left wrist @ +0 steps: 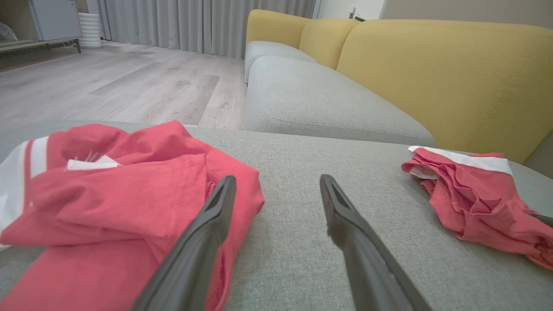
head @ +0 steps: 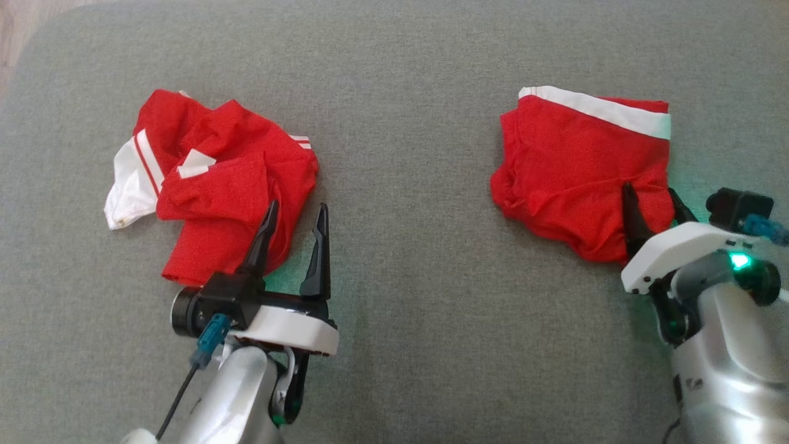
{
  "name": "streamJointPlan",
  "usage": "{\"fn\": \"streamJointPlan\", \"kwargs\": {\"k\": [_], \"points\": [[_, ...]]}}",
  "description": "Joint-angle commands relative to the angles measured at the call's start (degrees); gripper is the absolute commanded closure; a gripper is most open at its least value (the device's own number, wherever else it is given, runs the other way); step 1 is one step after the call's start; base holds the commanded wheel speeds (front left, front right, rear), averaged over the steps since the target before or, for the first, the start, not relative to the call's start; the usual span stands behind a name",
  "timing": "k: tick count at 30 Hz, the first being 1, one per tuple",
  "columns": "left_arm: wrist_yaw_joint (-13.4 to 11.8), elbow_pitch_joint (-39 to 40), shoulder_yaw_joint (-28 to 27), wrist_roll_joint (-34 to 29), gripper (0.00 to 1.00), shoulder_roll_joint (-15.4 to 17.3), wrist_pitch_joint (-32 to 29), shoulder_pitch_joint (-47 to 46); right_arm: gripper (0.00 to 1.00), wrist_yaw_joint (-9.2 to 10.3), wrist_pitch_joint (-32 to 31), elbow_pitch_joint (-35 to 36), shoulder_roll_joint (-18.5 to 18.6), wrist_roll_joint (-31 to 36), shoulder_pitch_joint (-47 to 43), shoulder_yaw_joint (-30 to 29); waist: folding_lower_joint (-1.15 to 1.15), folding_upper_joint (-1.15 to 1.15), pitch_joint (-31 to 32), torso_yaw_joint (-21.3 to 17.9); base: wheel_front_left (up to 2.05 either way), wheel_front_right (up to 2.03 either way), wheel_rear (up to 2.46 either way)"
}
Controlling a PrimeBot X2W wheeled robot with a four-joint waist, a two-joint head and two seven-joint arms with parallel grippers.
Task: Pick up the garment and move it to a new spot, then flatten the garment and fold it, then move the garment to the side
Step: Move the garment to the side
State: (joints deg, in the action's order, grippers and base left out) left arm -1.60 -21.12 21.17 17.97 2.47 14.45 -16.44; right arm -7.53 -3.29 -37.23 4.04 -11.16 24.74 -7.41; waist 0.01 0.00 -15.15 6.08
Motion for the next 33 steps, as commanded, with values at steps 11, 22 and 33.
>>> {"fn": "streamJointPlan", "kwargs": {"k": [11,22,33], "points": [[-0.7,1.0,-1.4,0.9,0.00,0.4,0.5,-1.6,1.00,0.04,-0.4,-2.3,5.8,2.3,3.1,8.6,-0.01,0.00,2.0,-0.7,0.00,0.00,0.00],[-1.2,3.5,-2.9,1.6,0.00,0.4,0.5,0.6,1.00,0.04,-4.2,1.2,20.0,4.3,2.6,16.8,-0.01,0.00,5.8,-3.3,0.00,0.00,0.00],[-0.9,4.4,-2.4,1.3,0.00,0.4,0.5,-0.3,1.00,0.04,-2.8,-3.4,37.9,3.6,1.2,11.6,-0.01,0.00,1.6,-2.7,0.00,0.00,0.00]]}}
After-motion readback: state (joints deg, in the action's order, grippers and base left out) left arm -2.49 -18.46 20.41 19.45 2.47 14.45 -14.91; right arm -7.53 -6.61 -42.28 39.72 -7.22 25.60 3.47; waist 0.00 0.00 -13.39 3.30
